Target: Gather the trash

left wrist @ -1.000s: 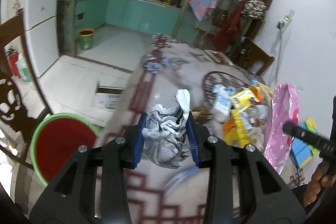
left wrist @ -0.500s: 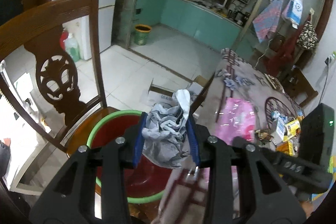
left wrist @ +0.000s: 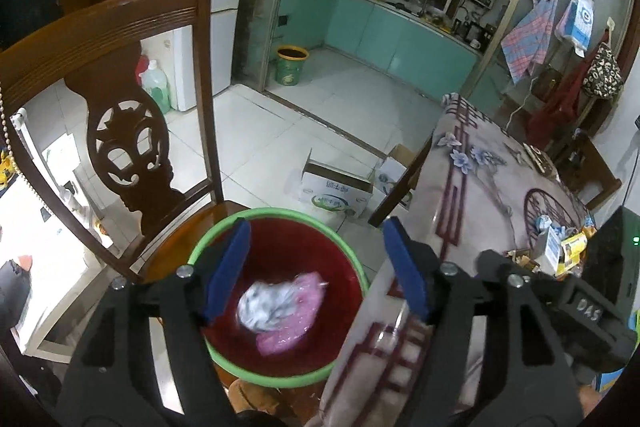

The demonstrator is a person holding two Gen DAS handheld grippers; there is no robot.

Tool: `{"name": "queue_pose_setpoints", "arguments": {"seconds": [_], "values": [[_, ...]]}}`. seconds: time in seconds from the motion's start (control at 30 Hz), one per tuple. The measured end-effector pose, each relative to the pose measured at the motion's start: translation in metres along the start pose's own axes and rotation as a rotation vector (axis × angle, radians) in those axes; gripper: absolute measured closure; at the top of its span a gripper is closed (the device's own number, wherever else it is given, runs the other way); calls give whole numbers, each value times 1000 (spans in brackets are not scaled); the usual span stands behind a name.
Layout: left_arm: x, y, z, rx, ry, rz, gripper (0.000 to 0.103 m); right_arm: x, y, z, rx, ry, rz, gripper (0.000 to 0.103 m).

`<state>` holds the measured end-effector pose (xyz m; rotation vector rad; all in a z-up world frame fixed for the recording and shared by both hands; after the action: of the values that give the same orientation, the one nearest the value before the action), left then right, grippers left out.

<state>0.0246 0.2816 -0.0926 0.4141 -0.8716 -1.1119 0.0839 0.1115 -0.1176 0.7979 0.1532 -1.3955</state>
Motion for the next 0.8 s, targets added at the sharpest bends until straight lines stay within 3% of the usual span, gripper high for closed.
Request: {"name": "queue_pose_setpoints", "arguments": {"seconds": [0.2,0.5,0.73,0.77,0.8], "values": [[24,-5,-7,-18,-30,-35,34,29,-7,41,53,-58,2,32],[88,-20,-25,-70,-114,-120,32,76,-28,111,142,-214,103,32],[142,-36,-41,-115,-187,-174,30,149,-39,178,236,-416,112,32],[153,-39,-44,-122,-200,-186,30,162,-42,184,239,-445,96,31],[161,-41,-47,-127,-208,-195,30,180,-46,190,239,-479,72,24]]}}
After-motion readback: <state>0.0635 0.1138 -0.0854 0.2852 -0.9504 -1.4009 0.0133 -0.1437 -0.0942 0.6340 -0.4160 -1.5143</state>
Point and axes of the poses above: each gripper's, at about its wrist camera, not at the fingertips, and z roughly against the way its jaws point, x to its right, y to its top, the point moved 8 cm from there along -z, roughly the way its jaws point, and after that the axes turned 14 degrees about -y, right-handed, at the moved point
